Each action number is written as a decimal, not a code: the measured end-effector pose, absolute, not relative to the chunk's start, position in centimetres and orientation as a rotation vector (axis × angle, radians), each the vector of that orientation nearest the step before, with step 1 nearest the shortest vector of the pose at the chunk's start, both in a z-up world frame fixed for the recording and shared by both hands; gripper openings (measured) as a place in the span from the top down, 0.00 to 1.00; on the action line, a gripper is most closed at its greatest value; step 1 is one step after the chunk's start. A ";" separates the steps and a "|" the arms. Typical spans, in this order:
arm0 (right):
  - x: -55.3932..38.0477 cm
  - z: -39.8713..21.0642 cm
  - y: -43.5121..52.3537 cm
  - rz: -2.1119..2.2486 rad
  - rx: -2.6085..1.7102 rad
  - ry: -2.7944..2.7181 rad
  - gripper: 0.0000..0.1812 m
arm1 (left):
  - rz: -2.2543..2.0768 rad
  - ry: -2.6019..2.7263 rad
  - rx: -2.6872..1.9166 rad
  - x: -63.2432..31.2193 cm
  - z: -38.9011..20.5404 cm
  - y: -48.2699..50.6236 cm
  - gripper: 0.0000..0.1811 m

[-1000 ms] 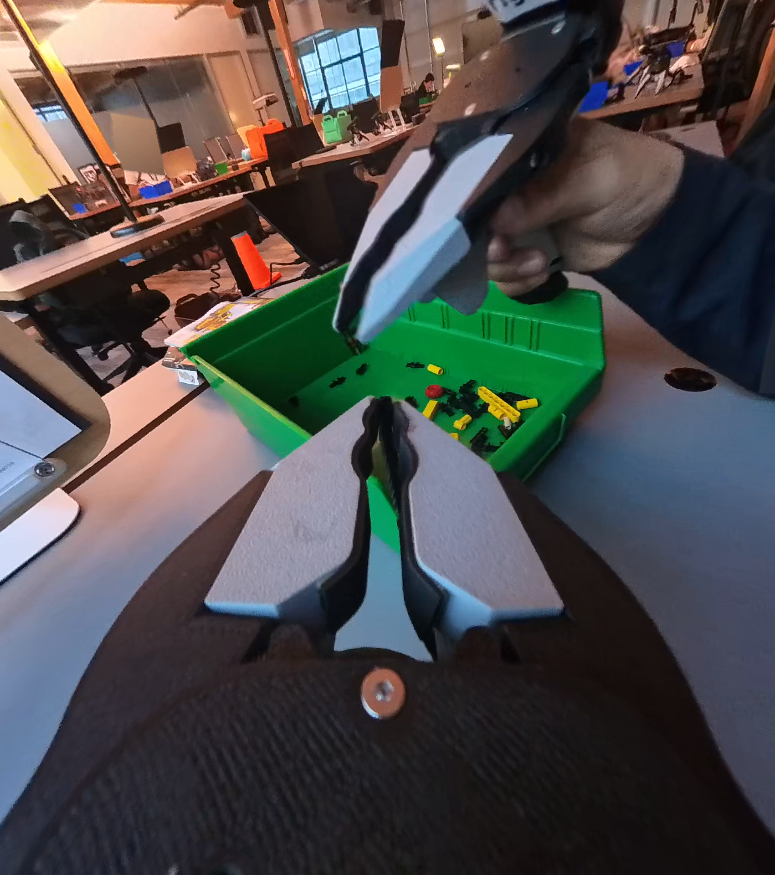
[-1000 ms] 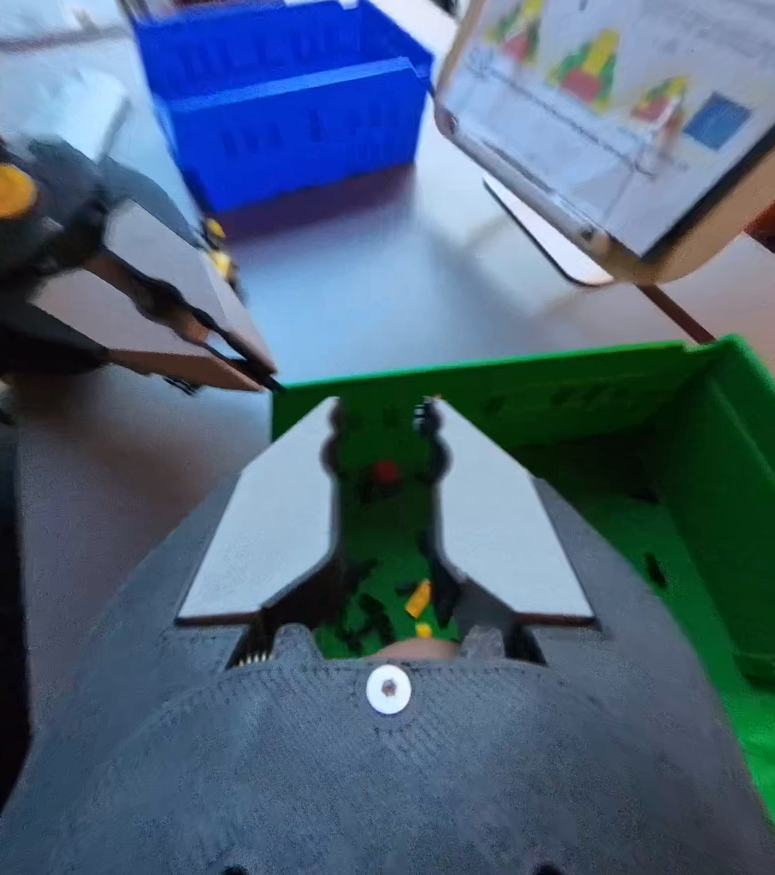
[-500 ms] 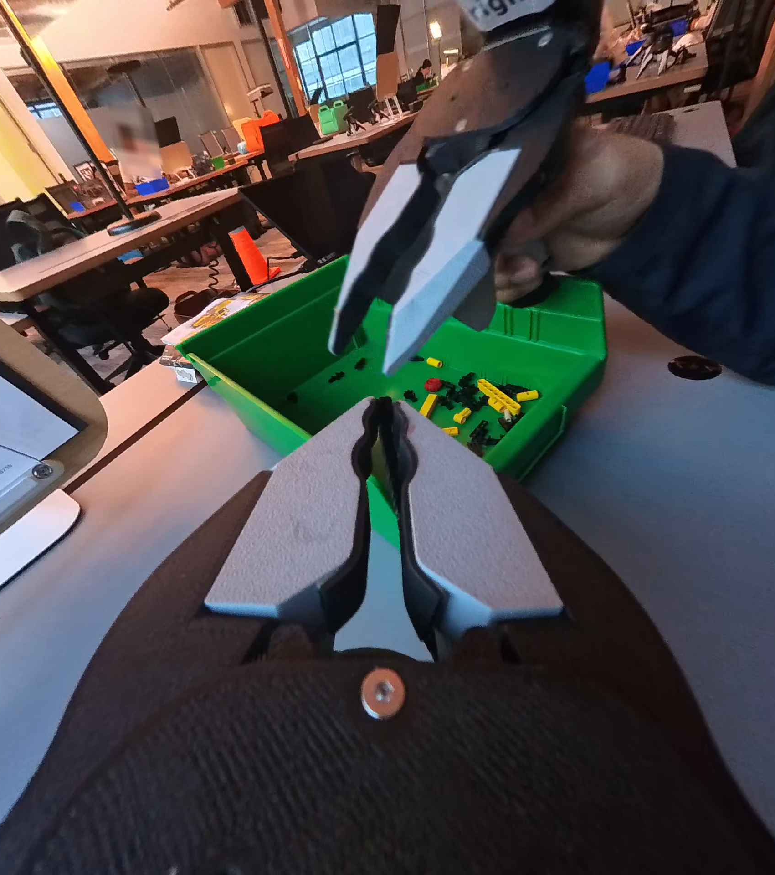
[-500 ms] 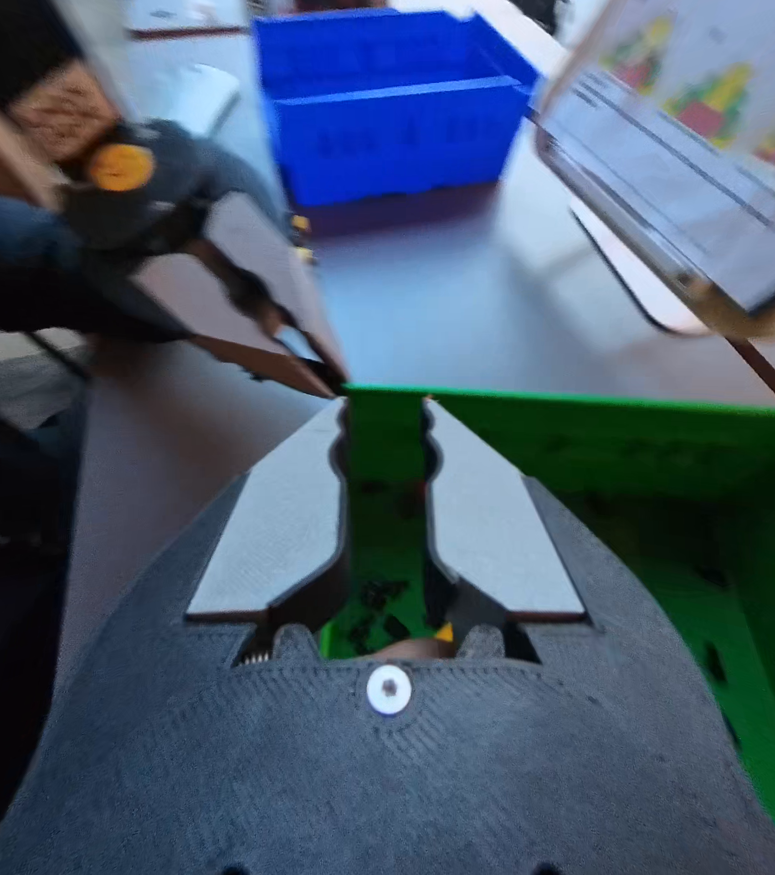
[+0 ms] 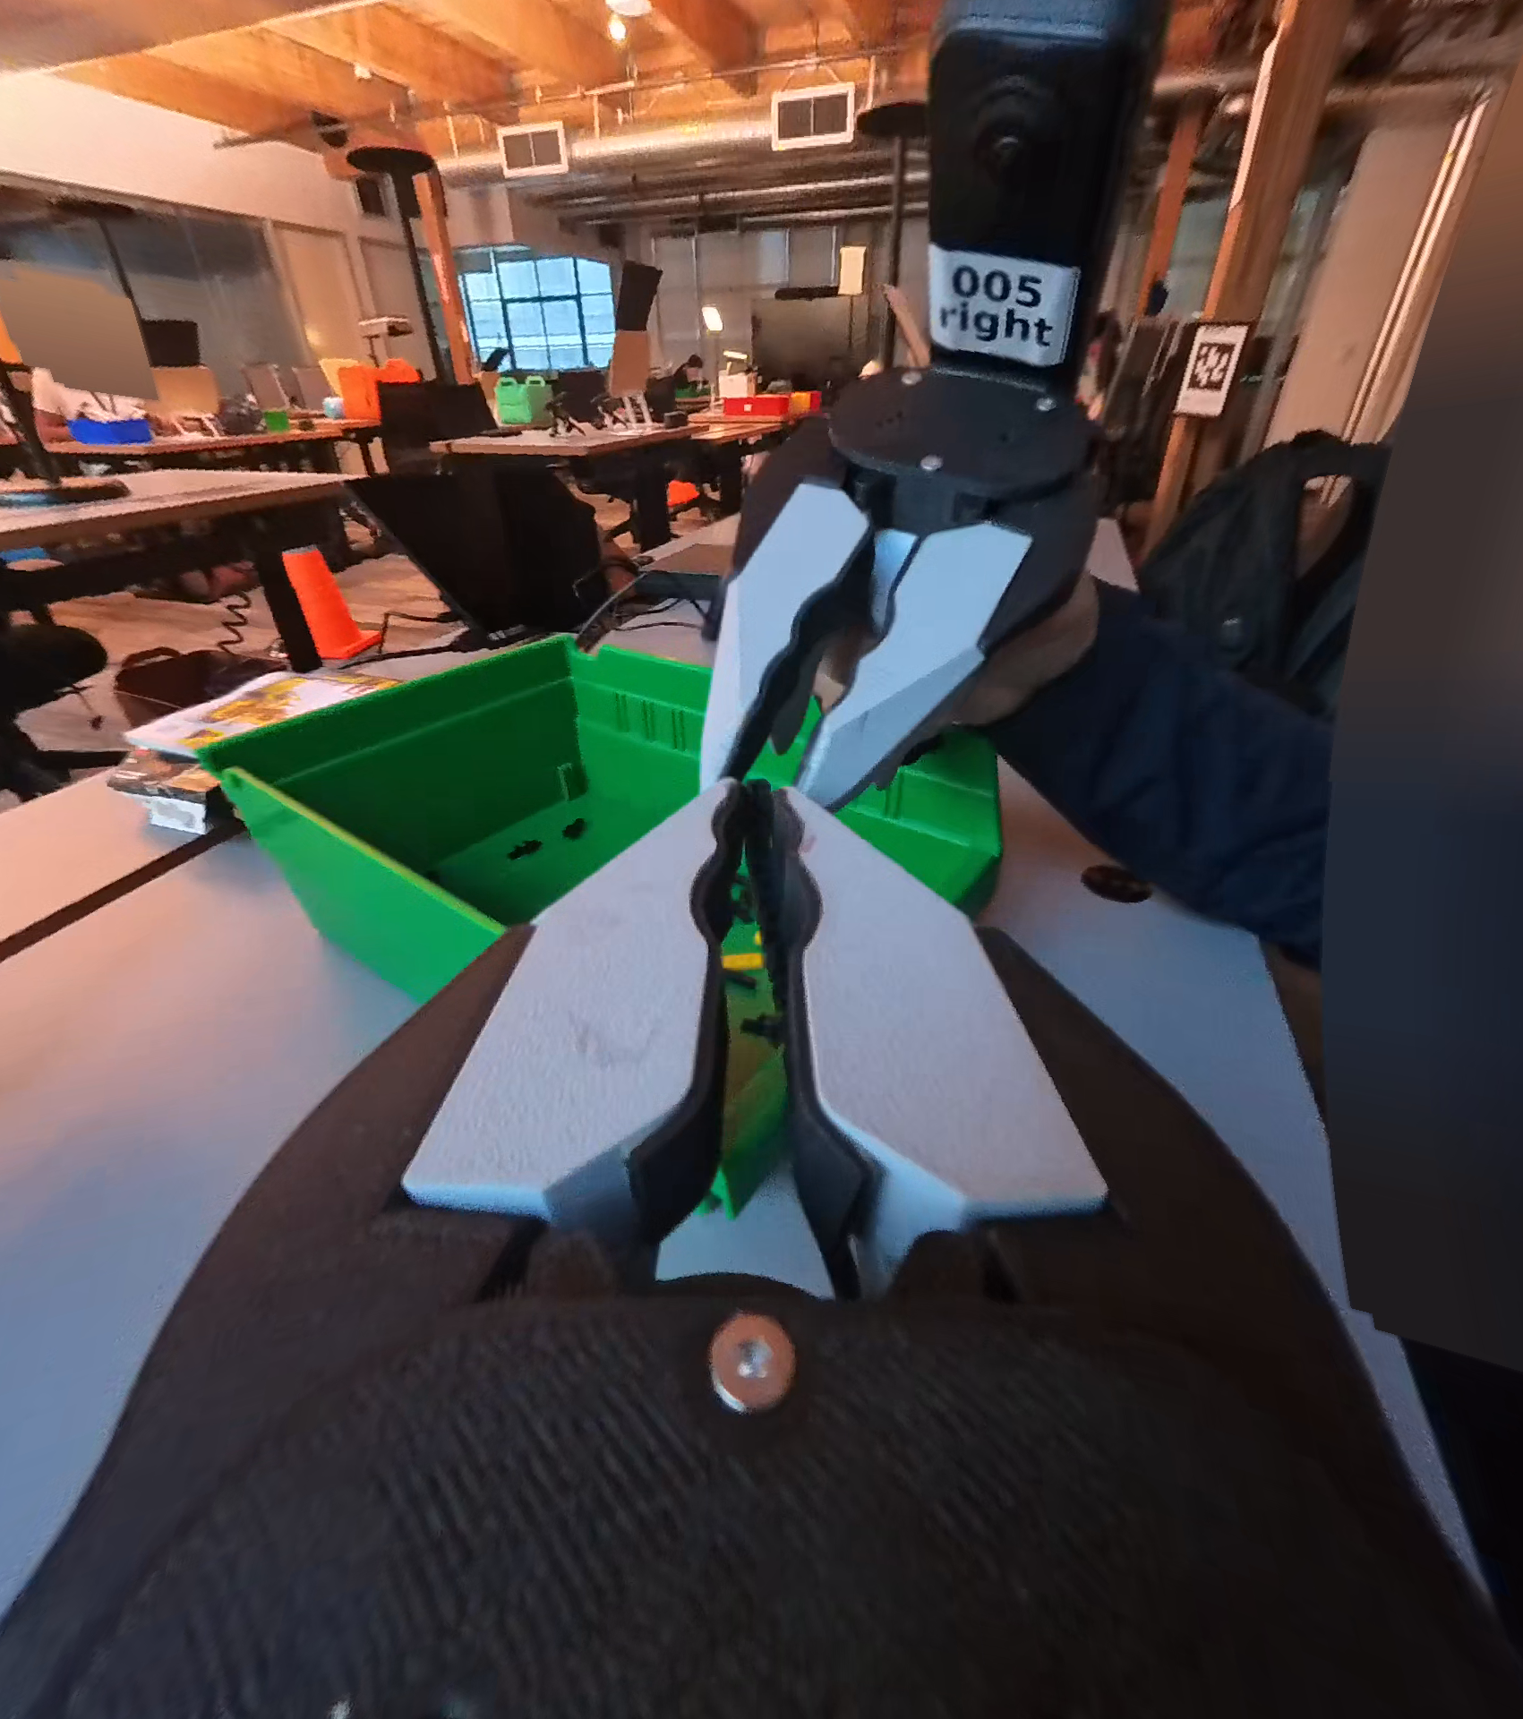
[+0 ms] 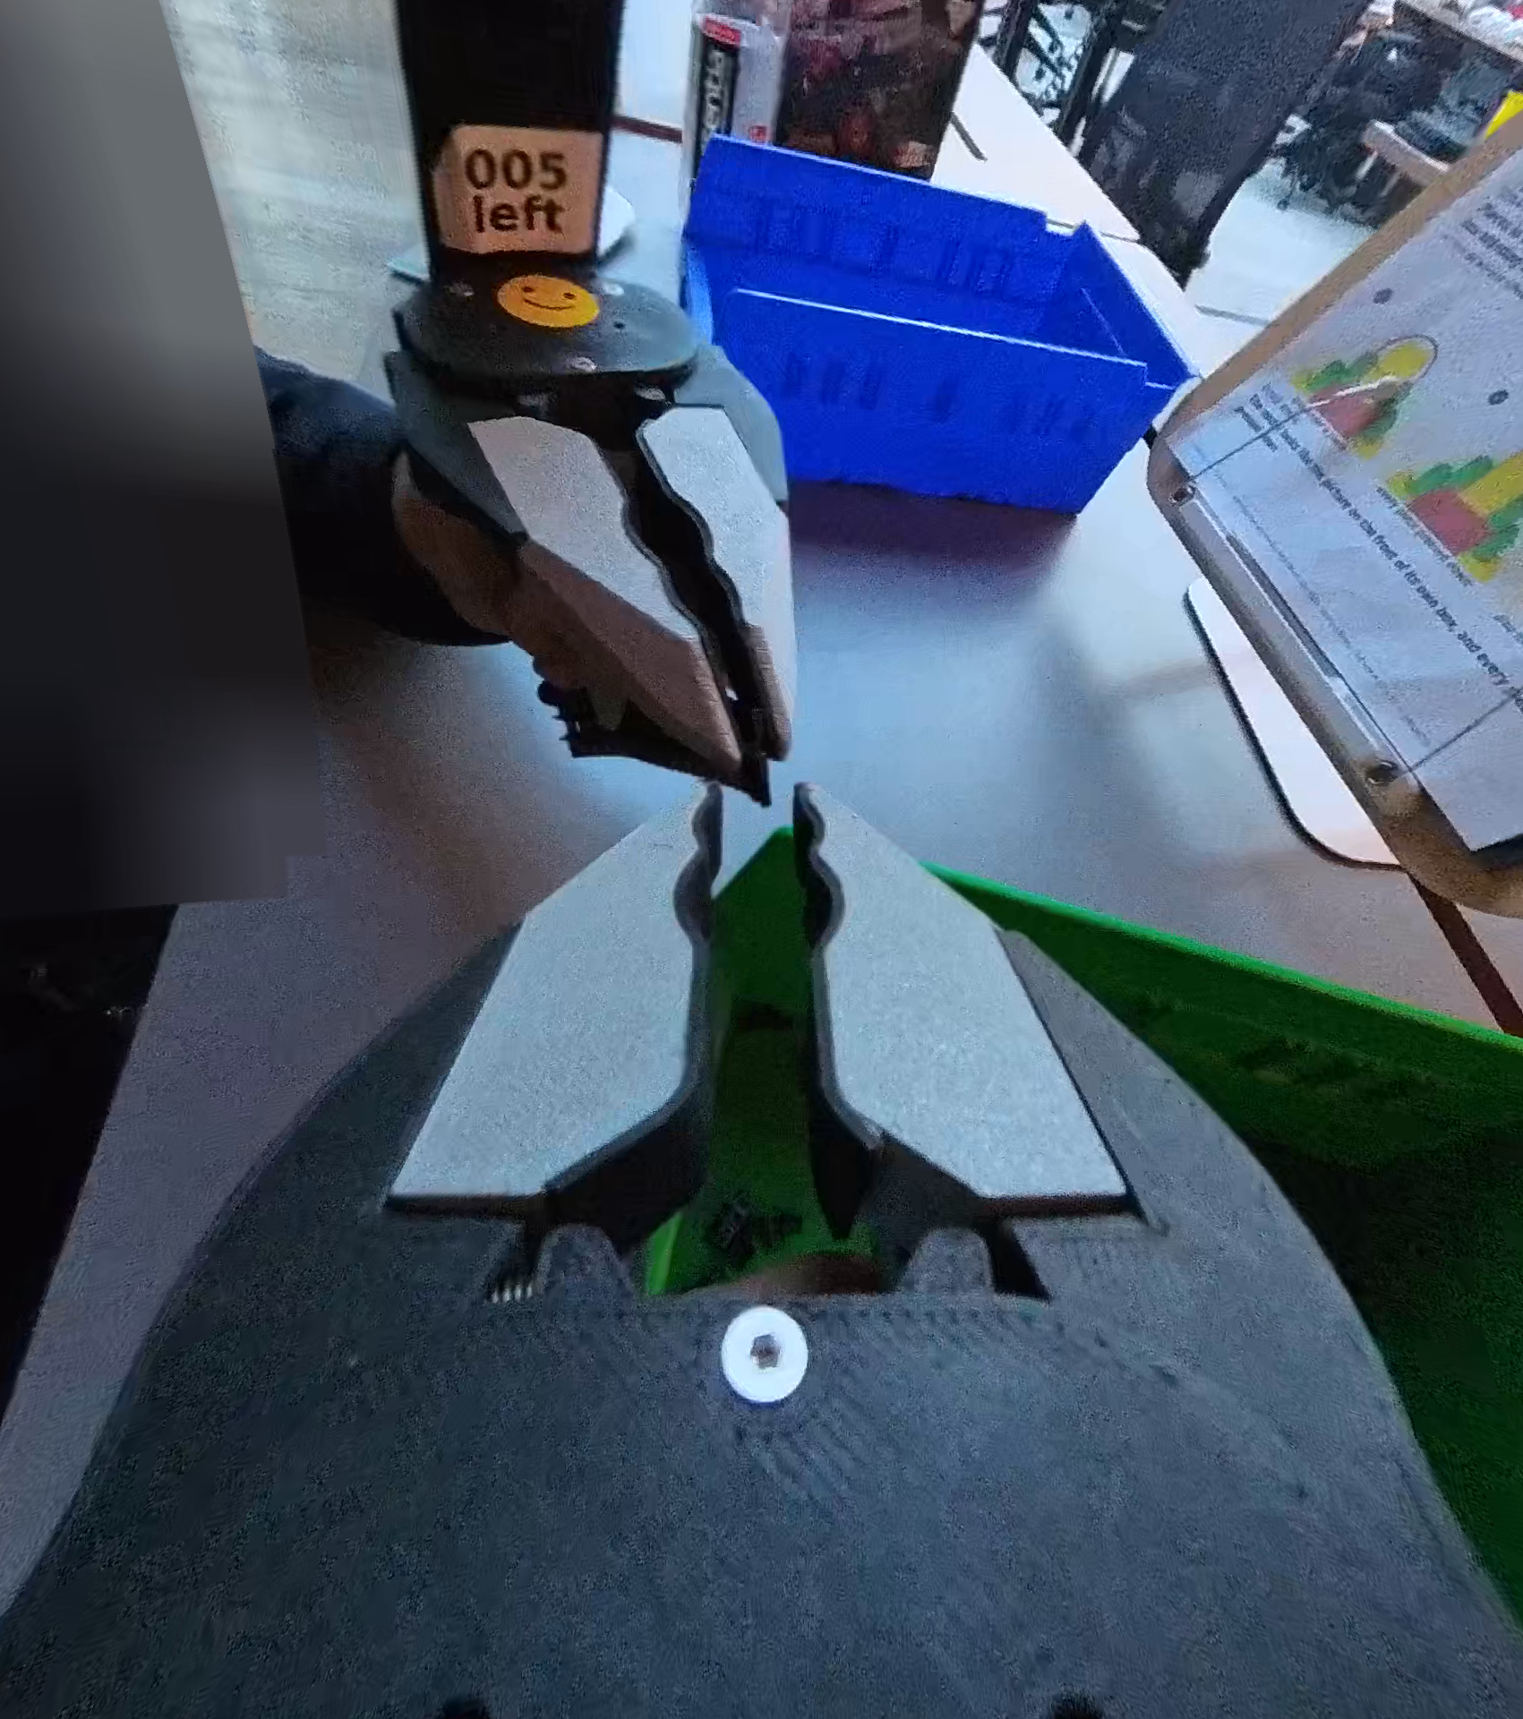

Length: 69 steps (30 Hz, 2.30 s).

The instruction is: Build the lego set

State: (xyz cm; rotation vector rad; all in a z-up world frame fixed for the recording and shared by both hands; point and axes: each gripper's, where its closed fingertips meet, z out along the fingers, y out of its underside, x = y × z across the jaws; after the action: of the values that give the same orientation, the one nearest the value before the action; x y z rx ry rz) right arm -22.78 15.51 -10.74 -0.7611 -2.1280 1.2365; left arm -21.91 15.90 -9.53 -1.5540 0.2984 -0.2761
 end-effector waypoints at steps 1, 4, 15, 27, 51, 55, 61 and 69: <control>-22.6 -10.7 15.2 1.241 -0.739 -2.137 0.94 | -0.291 0.295 -1.549 -21.9 -9.5 15.9 0.99; -22.9 -10.8 15.2 1.216 -0.741 -2.123 0.99 | -0.301 0.286 -1.552 -21.9 -9.5 15.9 0.99; -22.6 -10.6 16.1 1.251 -0.770 -2.115 1.00 | -0.226 0.308 -1.580 -22.1 -9.9 16.0 0.99; -23.0 -10.7 15.6 1.275 -0.795 -2.112 0.99 | -0.081 0.365 -1.649 -22.3 -11.2 16.4 0.99; -23.0 -11.0 17.5 1.199 -0.941 -2.104 0.93 | 0.050 0.379 -1.667 -22.8 -11.9 16.9 0.99; -22.6 -11.4 16.3 1.146 -0.843 -2.149 0.94 | -0.098 0.338 -1.625 -22.4 -10.9 16.5 0.99; -22.7 -11.2 15.9 1.140 -0.797 -2.140 1.00 | -0.184 0.326 -1.606 -22.0 -10.4 16.2 0.99; -22.5 -11.1 16.5 1.195 -0.838 -2.145 1.00 | -0.158 0.324 -1.631 -22.2 -10.8 16.4 0.98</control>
State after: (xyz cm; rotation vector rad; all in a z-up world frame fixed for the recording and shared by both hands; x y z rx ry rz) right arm -22.46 16.54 -11.12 -0.8377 -2.1452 1.1947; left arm -22.21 16.43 -10.85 -1.6313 0.3240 -0.1581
